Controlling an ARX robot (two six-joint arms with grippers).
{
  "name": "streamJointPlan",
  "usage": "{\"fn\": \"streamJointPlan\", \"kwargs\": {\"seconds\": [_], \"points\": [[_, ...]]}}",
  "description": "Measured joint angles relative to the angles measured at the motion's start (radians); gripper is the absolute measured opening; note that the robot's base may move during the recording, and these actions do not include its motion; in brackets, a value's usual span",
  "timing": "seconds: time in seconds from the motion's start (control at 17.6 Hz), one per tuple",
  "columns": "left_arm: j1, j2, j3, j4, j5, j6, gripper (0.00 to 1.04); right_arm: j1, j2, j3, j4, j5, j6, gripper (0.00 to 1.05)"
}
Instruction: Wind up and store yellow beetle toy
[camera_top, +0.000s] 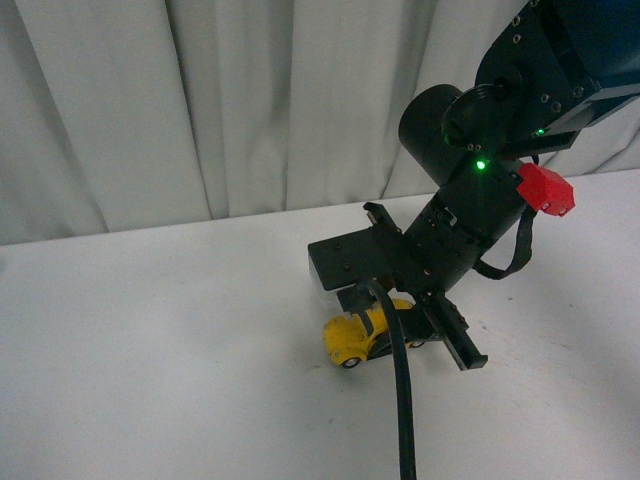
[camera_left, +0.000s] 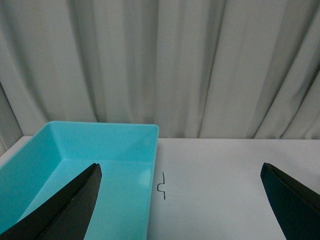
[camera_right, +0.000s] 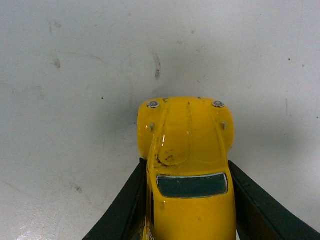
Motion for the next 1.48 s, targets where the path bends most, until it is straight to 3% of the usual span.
{"fn": "streamJointPlan", "kwargs": {"seconds": [0.68,1.48], "points": [[0.0,0.0,0.0,0.0,0.0,0.0,0.98,-0.08,-0.014,-0.063,0.049,-0.083,-0.061,0.41],[0.0,0.0,0.0,0.0,0.0,0.0,0.98,-0.296,-0.062,-0.173,0.023,-0.169,-0.203,0.41]]}}
